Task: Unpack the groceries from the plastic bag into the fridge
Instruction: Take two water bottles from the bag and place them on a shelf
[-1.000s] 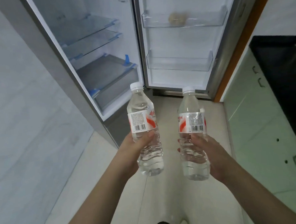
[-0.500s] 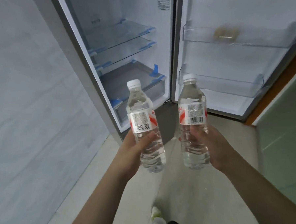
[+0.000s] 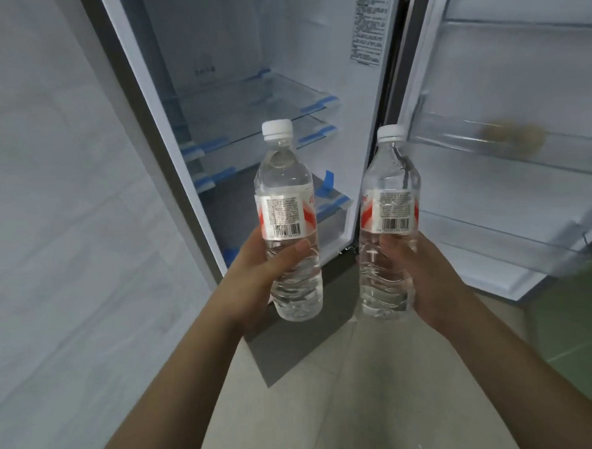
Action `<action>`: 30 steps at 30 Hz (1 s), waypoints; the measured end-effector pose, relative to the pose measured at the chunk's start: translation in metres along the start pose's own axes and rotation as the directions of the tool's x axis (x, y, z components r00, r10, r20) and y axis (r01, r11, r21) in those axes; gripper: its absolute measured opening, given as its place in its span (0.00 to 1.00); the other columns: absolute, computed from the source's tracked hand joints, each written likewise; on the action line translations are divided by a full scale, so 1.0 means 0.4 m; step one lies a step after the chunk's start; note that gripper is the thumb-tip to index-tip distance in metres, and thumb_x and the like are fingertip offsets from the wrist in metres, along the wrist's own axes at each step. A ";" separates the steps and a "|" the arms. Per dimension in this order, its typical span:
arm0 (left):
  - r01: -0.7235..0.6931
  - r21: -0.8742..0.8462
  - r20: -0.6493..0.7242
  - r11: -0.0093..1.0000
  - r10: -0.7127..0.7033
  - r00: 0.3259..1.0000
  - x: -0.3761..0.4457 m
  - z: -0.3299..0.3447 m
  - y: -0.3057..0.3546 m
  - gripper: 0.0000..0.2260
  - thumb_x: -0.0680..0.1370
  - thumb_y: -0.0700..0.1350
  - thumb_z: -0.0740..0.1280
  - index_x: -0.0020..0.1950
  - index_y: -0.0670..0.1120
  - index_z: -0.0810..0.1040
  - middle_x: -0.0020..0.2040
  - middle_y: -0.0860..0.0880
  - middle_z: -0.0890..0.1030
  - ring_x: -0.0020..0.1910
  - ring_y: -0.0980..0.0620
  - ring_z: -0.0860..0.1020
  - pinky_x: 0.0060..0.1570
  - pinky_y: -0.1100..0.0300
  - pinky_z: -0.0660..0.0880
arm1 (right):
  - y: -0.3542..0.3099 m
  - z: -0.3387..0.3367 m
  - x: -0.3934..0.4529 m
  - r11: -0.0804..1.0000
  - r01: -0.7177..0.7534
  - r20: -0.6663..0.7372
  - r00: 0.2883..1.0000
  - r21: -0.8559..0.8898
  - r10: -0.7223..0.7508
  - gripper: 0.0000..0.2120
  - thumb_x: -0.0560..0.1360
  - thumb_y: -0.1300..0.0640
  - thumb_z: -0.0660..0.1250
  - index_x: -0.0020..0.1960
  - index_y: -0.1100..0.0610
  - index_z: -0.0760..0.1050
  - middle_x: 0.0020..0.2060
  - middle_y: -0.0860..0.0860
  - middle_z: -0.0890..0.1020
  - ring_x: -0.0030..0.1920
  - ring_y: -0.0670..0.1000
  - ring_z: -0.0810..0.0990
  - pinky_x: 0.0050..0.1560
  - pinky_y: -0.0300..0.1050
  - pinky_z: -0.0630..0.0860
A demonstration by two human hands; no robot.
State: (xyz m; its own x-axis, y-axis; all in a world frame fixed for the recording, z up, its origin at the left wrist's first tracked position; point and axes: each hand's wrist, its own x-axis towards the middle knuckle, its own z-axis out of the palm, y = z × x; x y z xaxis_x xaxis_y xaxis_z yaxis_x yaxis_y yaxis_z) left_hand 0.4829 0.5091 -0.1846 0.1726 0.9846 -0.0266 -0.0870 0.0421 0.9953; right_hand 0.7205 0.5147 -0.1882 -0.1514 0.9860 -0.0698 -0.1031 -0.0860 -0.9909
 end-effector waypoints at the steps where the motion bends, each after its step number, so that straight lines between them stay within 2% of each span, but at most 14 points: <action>1: -0.014 0.025 -0.011 1.000 0.014 1.000 0.025 -0.002 0.011 0.29 0.70 0.55 0.73 0.69 0.51 0.72 0.60 0.46 0.81 0.59 0.42 0.80 0.63 0.37 0.73 | -0.011 -0.006 0.027 1.000 0.010 0.012 1.000 -0.002 -0.010 0.33 0.63 0.39 0.72 0.63 0.54 0.74 0.48 0.53 0.84 0.48 0.55 0.84 0.47 0.52 0.77; 5: -0.049 0.032 -0.076 0.998 0.051 0.996 0.131 -0.002 0.039 0.28 0.70 0.57 0.74 0.68 0.53 0.73 0.60 0.48 0.82 0.59 0.43 0.80 0.64 0.37 0.71 | -0.043 -0.042 0.150 0.999 0.044 0.073 0.996 0.029 -0.046 0.30 0.64 0.41 0.73 0.62 0.52 0.75 0.49 0.52 0.84 0.51 0.55 0.83 0.49 0.53 0.78; 7: -0.058 0.016 -0.116 0.998 0.060 0.991 0.188 0.005 0.049 0.29 0.68 0.58 0.75 0.67 0.53 0.74 0.59 0.47 0.82 0.59 0.42 0.80 0.65 0.36 0.70 | -0.057 -0.062 0.218 0.998 0.043 0.099 0.994 0.056 -0.048 0.33 0.63 0.41 0.76 0.64 0.53 0.74 0.50 0.54 0.83 0.51 0.56 0.83 0.50 0.54 0.77; 10: -0.085 0.013 -0.169 0.996 0.086 0.982 0.278 0.025 0.062 0.29 0.68 0.54 0.75 0.67 0.50 0.74 0.59 0.46 0.82 0.59 0.43 0.80 0.64 0.38 0.71 | -0.084 -0.095 0.320 0.996 0.042 0.125 0.991 0.077 -0.052 0.31 0.65 0.45 0.73 0.65 0.54 0.72 0.51 0.56 0.83 0.50 0.57 0.83 0.51 0.56 0.77; 13: -0.119 0.030 -0.235 0.992 0.123 0.964 0.368 0.055 0.086 0.29 0.68 0.51 0.76 0.67 0.46 0.74 0.58 0.45 0.83 0.58 0.43 0.80 0.63 0.42 0.72 | -0.121 -0.131 0.422 0.996 0.053 0.185 0.981 0.077 -0.066 0.29 0.66 0.45 0.72 0.65 0.50 0.72 0.52 0.53 0.83 0.53 0.56 0.83 0.56 0.59 0.76; 15: -0.142 0.045 -0.277 0.989 0.148 0.949 0.419 0.074 0.105 0.27 0.68 0.49 0.76 0.65 0.45 0.75 0.56 0.45 0.84 0.56 0.44 0.81 0.60 0.47 0.74 | -0.144 -0.152 0.491 0.994 0.069 0.233 0.969 0.088 -0.087 0.26 0.68 0.48 0.70 0.65 0.49 0.72 0.52 0.52 0.83 0.55 0.56 0.82 0.59 0.60 0.75; 18: -0.177 0.081 -0.331 0.981 0.194 0.923 0.476 0.081 0.125 0.21 0.68 0.48 0.76 0.60 0.48 0.79 0.52 0.46 0.84 0.54 0.43 0.81 0.57 0.45 0.75 | -0.162 -0.173 0.586 0.991 0.089 0.301 0.947 0.096 -0.114 0.27 0.69 0.50 0.70 0.67 0.51 0.71 0.52 0.52 0.82 0.55 0.58 0.81 0.59 0.62 0.74; 21: -0.186 0.134 -0.396 0.973 0.224 0.890 0.514 0.062 0.138 0.24 0.67 0.49 0.77 0.61 0.44 0.78 0.51 0.44 0.83 0.53 0.41 0.81 0.57 0.42 0.75 | -0.167 -0.175 0.660 0.988 0.111 0.317 0.938 0.105 -0.138 0.25 0.70 0.52 0.69 0.66 0.53 0.72 0.52 0.54 0.83 0.54 0.57 0.82 0.58 0.60 0.75; 25: -0.174 0.209 -0.473 0.962 0.255 0.844 0.540 0.019 0.147 0.27 0.66 0.47 0.79 0.63 0.43 0.76 0.55 0.43 0.83 0.56 0.41 0.81 0.59 0.44 0.76 | -0.179 -0.127 0.734 0.983 0.152 0.349 0.920 0.101 -0.178 0.29 0.70 0.50 0.73 0.69 0.48 0.69 0.60 0.50 0.80 0.59 0.53 0.80 0.60 0.60 0.75; 28: -0.174 0.231 -0.524 0.957 0.273 0.807 0.561 -0.018 0.161 0.29 0.65 0.48 0.80 0.64 0.44 0.76 0.56 0.44 0.83 0.56 0.43 0.81 0.58 0.47 0.77 | -0.198 -0.072 0.775 0.971 0.231 0.349 0.906 0.063 -0.239 0.25 0.74 0.53 0.71 0.69 0.47 0.69 0.59 0.46 0.81 0.57 0.47 0.81 0.56 0.52 0.78; 30: -0.175 0.241 -0.545 0.955 0.282 0.789 0.575 -0.046 0.173 0.29 0.65 0.47 0.80 0.64 0.44 0.76 0.56 0.44 0.83 0.56 0.44 0.81 0.56 0.49 0.77 | -0.210 -0.038 0.801 0.961 0.270 0.352 0.895 0.059 -0.273 0.23 0.74 0.55 0.71 0.68 0.48 0.71 0.57 0.47 0.82 0.55 0.47 0.82 0.55 0.50 0.78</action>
State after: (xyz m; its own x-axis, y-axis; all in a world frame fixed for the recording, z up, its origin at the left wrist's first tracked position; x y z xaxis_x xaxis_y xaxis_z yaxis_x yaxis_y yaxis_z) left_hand 0.4986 0.7415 -0.1235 -0.4230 0.8816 0.2094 0.1236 -0.1728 0.9772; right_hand 0.6958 0.8400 -0.1291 -0.4535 0.8558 0.2489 -0.1983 0.1754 -0.9643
